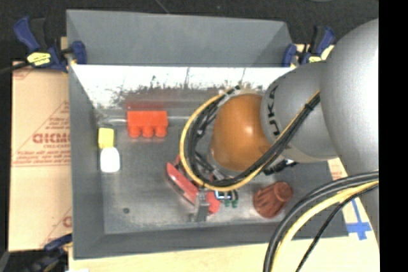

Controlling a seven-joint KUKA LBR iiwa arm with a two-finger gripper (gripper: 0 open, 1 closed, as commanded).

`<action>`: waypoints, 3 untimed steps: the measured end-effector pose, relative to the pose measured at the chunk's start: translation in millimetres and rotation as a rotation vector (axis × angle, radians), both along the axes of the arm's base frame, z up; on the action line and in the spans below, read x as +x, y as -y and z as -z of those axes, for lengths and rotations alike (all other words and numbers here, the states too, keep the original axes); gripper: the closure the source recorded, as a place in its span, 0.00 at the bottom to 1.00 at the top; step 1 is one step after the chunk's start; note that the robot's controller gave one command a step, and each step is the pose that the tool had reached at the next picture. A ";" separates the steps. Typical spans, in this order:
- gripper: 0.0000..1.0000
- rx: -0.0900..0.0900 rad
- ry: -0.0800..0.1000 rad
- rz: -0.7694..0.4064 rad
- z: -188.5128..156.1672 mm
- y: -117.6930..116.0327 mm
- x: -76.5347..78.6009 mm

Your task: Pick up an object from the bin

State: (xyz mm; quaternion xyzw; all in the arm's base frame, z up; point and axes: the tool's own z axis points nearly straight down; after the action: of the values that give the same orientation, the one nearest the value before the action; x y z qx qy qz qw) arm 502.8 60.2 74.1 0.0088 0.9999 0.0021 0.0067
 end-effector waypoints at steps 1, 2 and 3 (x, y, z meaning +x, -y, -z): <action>0.00 0.008 0.006 0.440 3.0 13.1 6.5; 0.00 0.000 0.001 0.017 -0.4 1.6 1.1; 0.00 0.008 0.009 0.430 2.8 13.9 7.2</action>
Offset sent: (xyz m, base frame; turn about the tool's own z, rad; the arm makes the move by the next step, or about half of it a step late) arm 0.0002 -0.0002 -0.0001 0.0149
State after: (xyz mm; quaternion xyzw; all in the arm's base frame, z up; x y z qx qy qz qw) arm 510.0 46.2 71.3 0.2220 0.9750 0.0045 0.0115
